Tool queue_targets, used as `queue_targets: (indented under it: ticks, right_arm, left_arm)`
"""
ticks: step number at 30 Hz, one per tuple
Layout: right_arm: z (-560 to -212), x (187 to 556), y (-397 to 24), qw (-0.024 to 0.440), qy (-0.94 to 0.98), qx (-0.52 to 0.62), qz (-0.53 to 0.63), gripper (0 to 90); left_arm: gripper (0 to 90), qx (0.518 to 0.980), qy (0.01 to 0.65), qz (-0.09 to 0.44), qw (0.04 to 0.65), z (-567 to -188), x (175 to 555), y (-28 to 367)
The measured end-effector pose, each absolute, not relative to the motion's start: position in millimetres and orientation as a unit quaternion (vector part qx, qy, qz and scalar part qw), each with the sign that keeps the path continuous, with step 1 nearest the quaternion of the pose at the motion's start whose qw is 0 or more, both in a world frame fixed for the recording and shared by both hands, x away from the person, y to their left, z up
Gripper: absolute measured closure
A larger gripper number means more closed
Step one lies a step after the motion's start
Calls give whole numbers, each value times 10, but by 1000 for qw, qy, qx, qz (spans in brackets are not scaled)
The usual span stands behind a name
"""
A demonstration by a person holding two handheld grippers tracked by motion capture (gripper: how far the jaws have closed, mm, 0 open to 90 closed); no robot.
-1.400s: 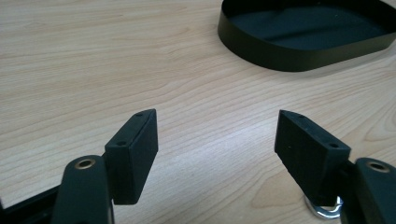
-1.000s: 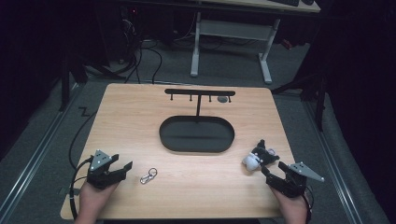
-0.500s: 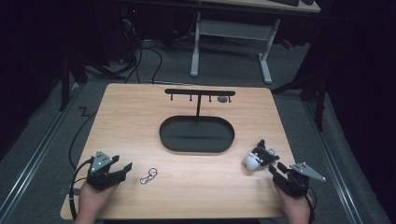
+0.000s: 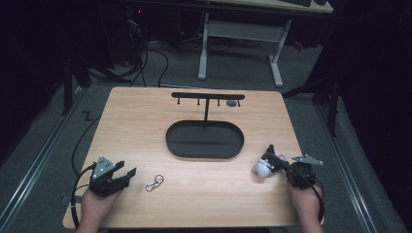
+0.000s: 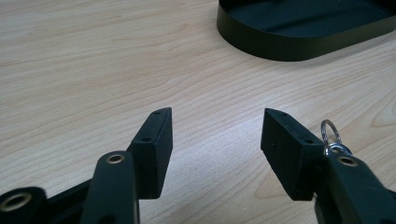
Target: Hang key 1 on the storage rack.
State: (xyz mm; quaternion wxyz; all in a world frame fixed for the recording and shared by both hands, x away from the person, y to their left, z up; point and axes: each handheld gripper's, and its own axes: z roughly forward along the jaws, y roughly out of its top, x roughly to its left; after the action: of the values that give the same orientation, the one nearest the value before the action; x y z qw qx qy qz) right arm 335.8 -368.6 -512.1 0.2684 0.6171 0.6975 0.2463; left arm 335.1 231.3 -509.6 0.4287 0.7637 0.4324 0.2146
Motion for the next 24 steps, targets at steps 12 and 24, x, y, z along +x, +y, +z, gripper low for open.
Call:
queue_targets:
  ticks: [12,24]
  right_arm:
    - [-5074,3743,-3448,255,749,566,234,846]
    - [-5020,3428,-3444,240,759,569,207,702]
  left_arm:
    - [437,771,422,206,430,-5109,3353,2280]
    - [441,785,406,190,427,-5126,3386,2207]
